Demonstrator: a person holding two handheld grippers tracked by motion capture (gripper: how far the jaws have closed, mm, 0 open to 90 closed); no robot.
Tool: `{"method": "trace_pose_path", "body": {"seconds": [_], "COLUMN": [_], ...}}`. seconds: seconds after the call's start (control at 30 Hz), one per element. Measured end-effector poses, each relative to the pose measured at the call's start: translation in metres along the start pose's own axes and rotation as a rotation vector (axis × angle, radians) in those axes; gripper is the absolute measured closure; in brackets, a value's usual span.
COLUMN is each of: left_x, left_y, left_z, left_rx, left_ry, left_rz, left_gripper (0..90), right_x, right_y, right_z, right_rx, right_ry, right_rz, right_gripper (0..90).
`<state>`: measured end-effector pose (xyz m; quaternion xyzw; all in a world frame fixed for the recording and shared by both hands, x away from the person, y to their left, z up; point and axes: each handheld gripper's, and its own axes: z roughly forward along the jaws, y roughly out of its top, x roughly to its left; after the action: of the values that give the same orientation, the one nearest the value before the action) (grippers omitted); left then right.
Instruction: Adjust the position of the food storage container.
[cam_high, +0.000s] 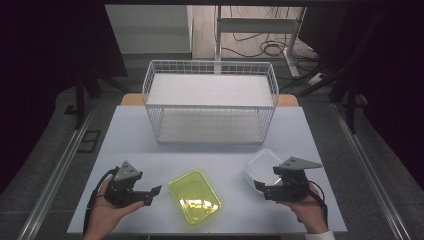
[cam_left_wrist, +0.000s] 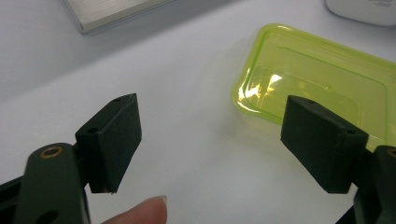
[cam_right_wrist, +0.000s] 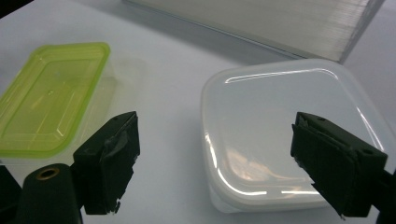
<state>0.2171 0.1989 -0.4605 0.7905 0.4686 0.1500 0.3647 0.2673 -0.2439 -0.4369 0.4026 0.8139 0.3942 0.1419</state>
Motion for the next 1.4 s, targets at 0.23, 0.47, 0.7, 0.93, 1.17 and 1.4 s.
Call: {"method": "trace_pose_path", "body": {"seconds": [0.23, 0.47, 0.7, 0.93, 1.17, 1.4], "left_x": [-0.003, -0.018, -0.031, -0.041, -0.057, -0.072], "left_y": [-0.002, -0.001, -0.006, -0.01, -0.01, -0.009], "left_z": [-0.003, -0.005, 0.003, 0.02, 0.033, 0.04], "left_rx": [0.035, 0.137, 0.205, 0.309, 0.351, 0.373], "left_ry": [-0.03, -0.112, -0.175, -0.306, -0.332, -0.348], "left_rz": [0.02, 0.08, 0.12, 0.139, 0.156, 0.18], "left_gripper": [29.7, 38.4, 48.5, 77.5, 89.9, 90.0], "right_x": [0.004, 0.001, 0.0, -0.001, -0.002, -0.003], "right_y": [0.002, 0.0, -0.001, -0.001, -0.001, -0.002], "right_z": [0.001, 0.001, 0.003, 0.004, 0.004, 0.004], "right_rx": [0.005, 0.01, 0.016, 0.02, 0.023, 0.03], "right_ry": [0.004, -0.009, -0.011, -0.016, -0.028, -0.032], "right_rz": [-0.001, 0.0, 0.006, 0.005, 0.002, 0.013], "right_gripper": [15.8, 15.8, 15.9, 15.9, 15.9, 15.9]}}
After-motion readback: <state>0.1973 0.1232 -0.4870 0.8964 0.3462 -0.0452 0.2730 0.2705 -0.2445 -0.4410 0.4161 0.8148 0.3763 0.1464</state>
